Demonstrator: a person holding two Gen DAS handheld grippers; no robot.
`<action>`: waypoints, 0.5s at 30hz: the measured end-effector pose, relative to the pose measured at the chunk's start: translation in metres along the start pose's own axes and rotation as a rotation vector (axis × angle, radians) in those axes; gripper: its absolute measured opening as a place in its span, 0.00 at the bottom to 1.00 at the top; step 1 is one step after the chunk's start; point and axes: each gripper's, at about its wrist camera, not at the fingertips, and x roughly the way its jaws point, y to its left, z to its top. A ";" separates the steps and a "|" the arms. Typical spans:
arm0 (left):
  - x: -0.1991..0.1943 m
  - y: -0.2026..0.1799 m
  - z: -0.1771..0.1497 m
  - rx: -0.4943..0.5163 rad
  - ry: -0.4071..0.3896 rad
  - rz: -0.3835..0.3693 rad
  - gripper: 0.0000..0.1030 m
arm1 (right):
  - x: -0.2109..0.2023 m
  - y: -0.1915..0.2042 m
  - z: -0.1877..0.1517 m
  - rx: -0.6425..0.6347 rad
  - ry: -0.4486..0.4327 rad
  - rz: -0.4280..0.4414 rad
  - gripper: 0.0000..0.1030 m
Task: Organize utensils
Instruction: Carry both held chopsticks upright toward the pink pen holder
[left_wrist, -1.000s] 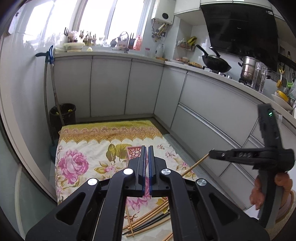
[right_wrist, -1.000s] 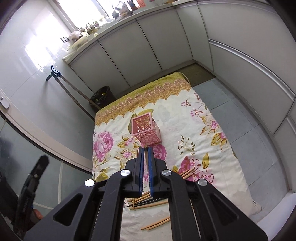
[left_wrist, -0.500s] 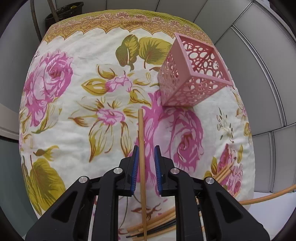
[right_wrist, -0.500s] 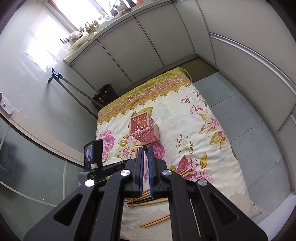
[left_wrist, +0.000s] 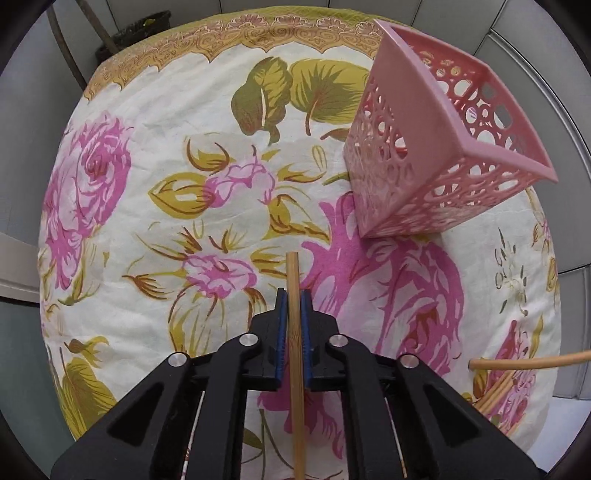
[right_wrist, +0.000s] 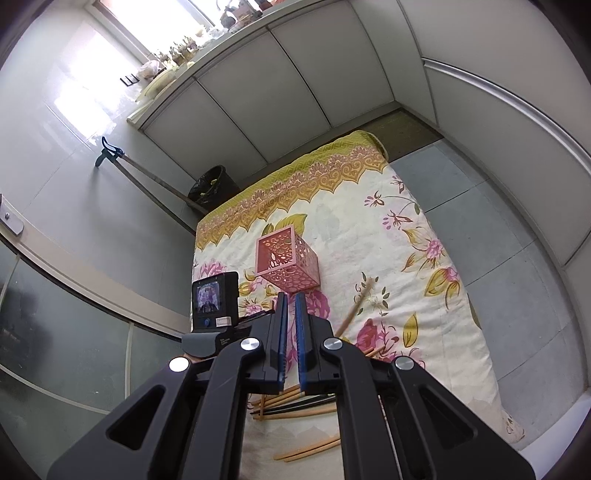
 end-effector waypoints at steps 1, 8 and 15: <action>-0.001 0.002 -0.002 -0.004 -0.011 -0.003 0.06 | 0.000 0.000 0.000 0.002 -0.001 0.002 0.04; -0.045 0.026 -0.031 -0.052 -0.156 -0.043 0.06 | -0.001 -0.008 0.001 0.032 0.002 -0.007 0.04; -0.143 0.023 -0.058 -0.042 -0.355 -0.132 0.06 | 0.070 -0.108 -0.007 0.403 0.278 -0.010 0.08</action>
